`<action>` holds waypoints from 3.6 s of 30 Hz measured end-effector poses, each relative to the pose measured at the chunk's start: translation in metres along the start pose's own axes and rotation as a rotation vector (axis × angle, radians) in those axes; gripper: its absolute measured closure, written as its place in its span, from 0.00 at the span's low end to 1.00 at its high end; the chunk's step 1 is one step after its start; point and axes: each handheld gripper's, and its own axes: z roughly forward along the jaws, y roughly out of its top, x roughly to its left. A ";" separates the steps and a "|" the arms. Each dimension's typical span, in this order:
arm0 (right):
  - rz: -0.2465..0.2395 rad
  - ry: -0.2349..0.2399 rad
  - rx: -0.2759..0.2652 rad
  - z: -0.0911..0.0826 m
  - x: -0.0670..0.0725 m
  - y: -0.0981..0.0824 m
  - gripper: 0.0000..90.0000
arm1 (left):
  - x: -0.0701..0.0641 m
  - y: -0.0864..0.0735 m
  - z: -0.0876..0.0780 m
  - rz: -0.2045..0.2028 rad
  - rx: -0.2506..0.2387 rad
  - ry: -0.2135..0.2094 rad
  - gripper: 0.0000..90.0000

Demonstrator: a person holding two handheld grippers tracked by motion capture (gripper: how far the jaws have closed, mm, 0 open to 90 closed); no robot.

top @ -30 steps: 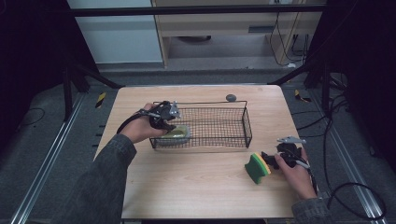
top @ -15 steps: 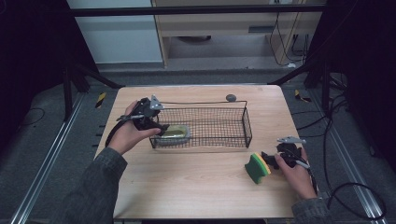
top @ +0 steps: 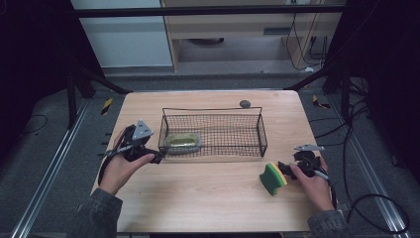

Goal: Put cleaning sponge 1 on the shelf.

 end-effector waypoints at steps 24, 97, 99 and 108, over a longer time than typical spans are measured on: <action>-0.068 -0.017 0.073 -0.088 0.022 -0.044 0.29 | 0.004 -0.086 0.045 -0.172 0.134 -0.021 0.04; -0.182 0.164 0.365 -0.085 0.080 0.077 0.72 | 0.010 -0.108 0.059 -0.243 0.103 -0.029 0.00; -0.186 0.137 0.324 -0.091 0.070 0.088 0.72 | 0.010 -0.108 0.059 -0.243 0.103 -0.029 0.00; -0.193 0.083 0.244 -0.099 0.050 0.130 0.71 | 0.010 -0.108 0.059 -0.243 0.103 -0.029 0.00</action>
